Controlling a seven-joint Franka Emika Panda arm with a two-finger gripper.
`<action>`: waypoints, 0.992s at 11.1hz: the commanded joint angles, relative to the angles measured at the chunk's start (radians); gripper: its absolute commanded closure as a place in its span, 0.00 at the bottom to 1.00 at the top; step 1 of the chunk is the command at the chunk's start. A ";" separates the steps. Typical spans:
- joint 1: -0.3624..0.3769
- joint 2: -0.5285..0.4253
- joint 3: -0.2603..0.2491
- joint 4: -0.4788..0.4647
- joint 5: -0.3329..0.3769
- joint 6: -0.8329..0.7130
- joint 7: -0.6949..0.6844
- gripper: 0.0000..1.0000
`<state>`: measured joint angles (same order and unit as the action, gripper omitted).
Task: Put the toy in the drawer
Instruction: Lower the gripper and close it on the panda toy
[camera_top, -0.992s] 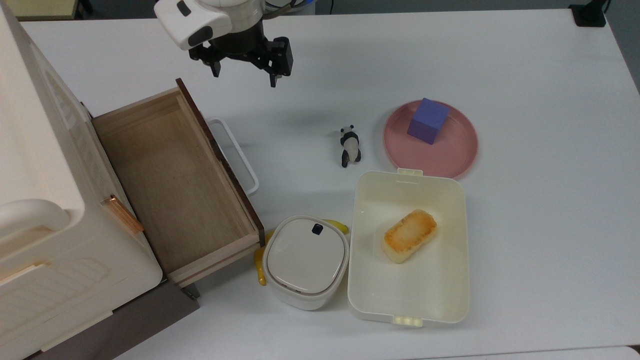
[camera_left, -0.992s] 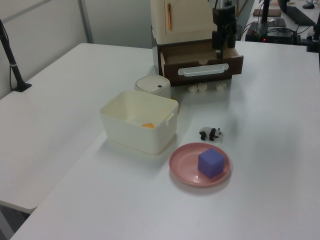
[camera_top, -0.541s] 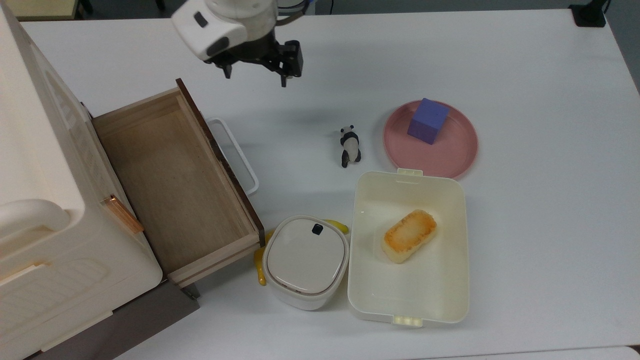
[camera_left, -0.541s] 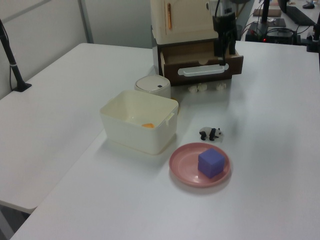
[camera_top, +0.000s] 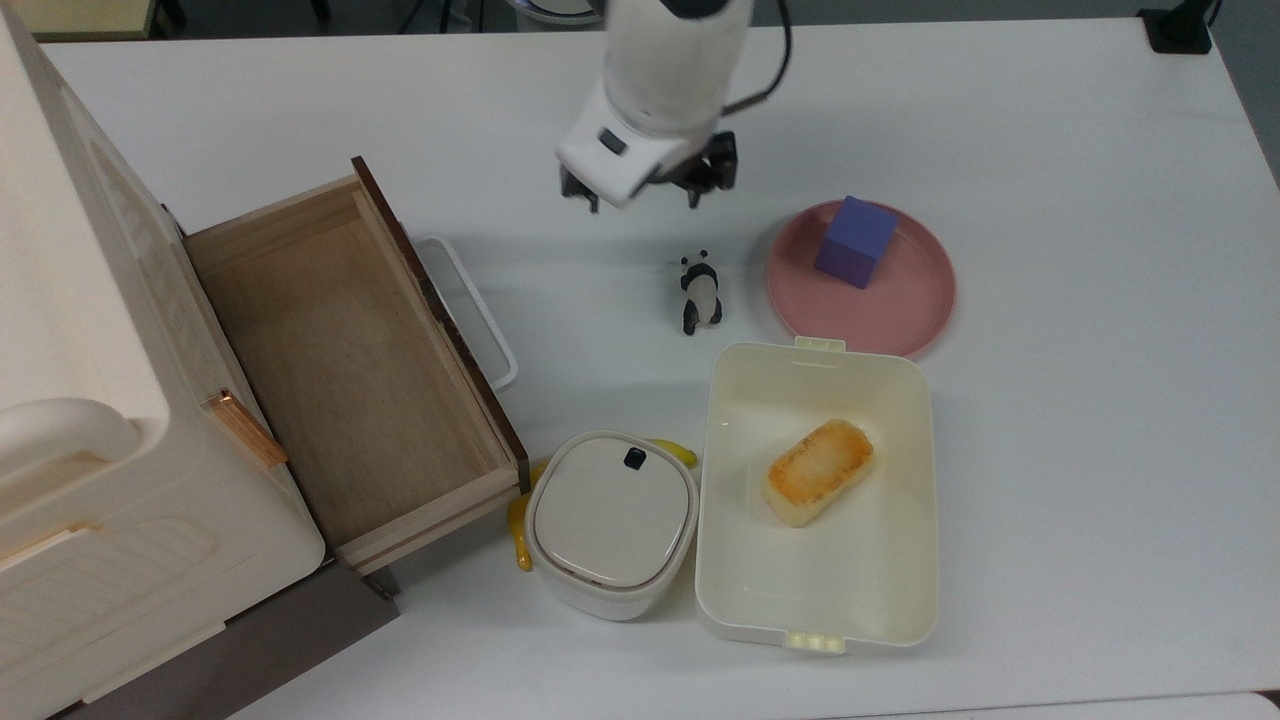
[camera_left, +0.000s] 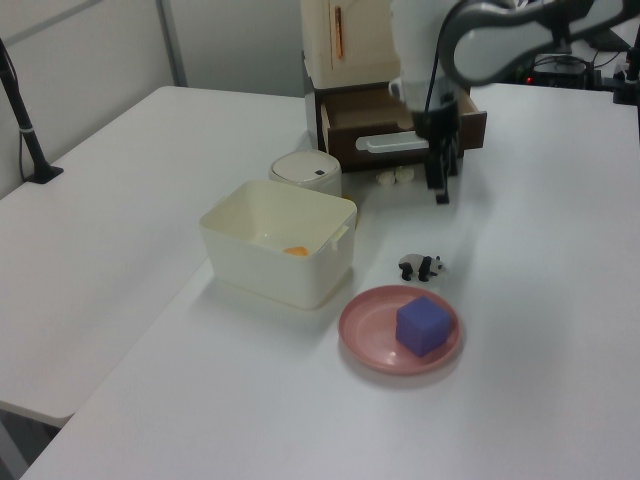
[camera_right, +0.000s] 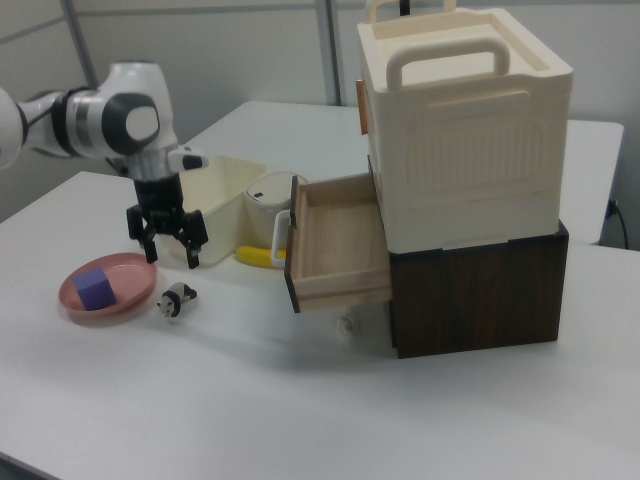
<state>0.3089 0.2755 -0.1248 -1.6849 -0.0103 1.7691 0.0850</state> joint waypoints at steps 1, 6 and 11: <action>0.096 0.086 -0.056 -0.030 0.012 0.119 0.033 0.00; 0.134 0.192 -0.055 -0.027 -0.026 0.177 0.146 0.14; 0.130 0.136 -0.061 -0.025 -0.063 0.173 0.211 1.00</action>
<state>0.4360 0.4823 -0.1585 -1.6975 -0.0658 1.9450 0.2841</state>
